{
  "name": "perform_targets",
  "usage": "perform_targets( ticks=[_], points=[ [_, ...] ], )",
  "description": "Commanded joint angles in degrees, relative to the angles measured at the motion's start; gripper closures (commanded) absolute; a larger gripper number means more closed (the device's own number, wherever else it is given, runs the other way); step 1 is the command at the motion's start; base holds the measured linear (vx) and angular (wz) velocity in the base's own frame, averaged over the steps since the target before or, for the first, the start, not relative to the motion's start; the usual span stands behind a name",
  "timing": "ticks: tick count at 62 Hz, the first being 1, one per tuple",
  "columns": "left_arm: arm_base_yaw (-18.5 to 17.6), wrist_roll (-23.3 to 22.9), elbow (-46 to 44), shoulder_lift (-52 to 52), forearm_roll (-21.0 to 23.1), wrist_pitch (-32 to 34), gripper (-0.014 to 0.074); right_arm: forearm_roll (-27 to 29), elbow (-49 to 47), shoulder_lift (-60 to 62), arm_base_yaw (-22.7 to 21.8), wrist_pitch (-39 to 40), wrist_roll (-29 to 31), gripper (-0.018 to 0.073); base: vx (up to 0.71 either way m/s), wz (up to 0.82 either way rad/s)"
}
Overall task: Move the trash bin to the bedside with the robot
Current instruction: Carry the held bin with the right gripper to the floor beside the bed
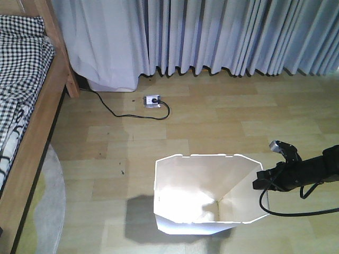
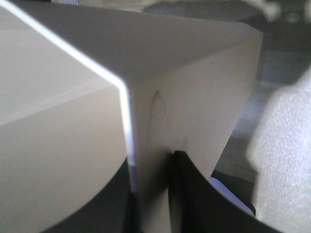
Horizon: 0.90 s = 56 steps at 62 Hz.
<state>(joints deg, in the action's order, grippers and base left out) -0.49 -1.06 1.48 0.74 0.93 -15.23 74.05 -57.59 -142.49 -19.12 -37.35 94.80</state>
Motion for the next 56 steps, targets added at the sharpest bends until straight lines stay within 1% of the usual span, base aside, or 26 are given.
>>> perform_targets(
  ticks=[1,56],
  points=[
    [-0.3,-0.3,1.1,0.7,0.1,4.0,0.0602,2.3,-0.4,4.2,-0.2,-13.6,0.3,0.0564,0.25,0.03],
    [-0.3,-0.3,1.1,0.7,0.1,4.0,0.0602,2.3,-0.4,4.2,-0.2,-13.3,0.3,0.0564,0.23,0.05]
  ],
)
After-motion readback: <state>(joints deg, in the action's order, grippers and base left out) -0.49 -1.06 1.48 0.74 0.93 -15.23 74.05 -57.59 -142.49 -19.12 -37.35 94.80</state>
